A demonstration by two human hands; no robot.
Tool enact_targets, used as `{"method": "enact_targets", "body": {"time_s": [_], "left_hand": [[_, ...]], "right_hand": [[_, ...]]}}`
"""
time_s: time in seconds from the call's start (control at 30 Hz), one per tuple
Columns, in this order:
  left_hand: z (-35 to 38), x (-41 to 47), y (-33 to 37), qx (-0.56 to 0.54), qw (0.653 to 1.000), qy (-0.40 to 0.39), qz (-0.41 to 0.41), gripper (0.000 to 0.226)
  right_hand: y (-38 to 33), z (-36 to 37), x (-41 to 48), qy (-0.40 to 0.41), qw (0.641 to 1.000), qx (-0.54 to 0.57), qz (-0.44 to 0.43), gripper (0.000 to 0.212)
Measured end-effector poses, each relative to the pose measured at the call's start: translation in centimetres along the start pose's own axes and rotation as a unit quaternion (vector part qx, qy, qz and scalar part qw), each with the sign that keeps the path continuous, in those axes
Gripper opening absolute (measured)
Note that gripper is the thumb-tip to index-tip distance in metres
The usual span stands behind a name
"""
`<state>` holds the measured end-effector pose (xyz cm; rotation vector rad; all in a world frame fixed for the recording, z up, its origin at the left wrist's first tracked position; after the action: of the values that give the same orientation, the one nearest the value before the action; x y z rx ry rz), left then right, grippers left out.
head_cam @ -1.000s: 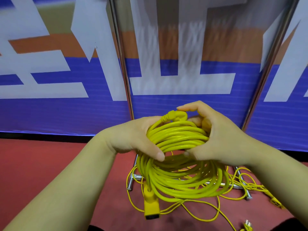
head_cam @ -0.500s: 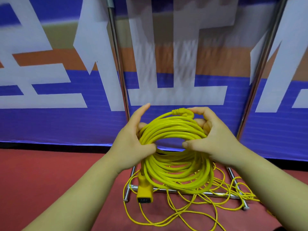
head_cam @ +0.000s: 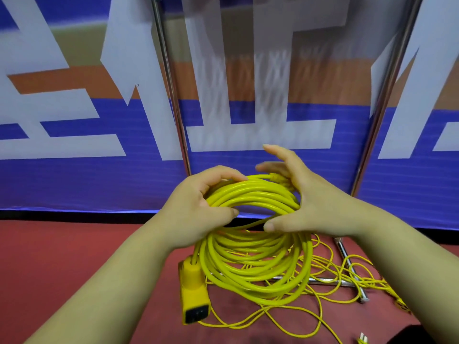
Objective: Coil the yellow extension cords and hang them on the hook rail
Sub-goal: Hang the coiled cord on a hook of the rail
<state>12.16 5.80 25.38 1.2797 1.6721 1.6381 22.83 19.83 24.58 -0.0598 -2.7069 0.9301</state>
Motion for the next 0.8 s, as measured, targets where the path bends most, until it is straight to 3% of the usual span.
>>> {"method": "enact_targets", "body": {"time_s": [0.23,0.47,0.8], "left_hand": [[-0.6,0.3,-0.6,-0.007,1.000,0.010,-0.027,0.055],[-1.7,1.0,-1.3,-0.043,0.996,0.067,-0.041,0.072],[-2.2,0.3,-3.8,-0.055,0.994,-0.037,-0.084,0.112]], "right_hand": [[-1.2,-0.1,0.2,0.024,0.998,-0.054,-0.027,0.091],[-0.2,0.1,0.7,0.076,0.991,0.113,0.002,0.072],[0.7,-2.3,1.0,0.176,0.974,0.143,0.024,0.067]]}}
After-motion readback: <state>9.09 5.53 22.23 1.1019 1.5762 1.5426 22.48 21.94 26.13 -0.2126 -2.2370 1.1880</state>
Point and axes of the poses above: each hand's wrist, its own x-axis towards the middle knuckle, its own z-axis out of the palm, y = z × x, the point moved 8 cm from there along x, towards the middle knuckle, and after that the axes turned 13 degrees about -x, right-handed, at the moved point
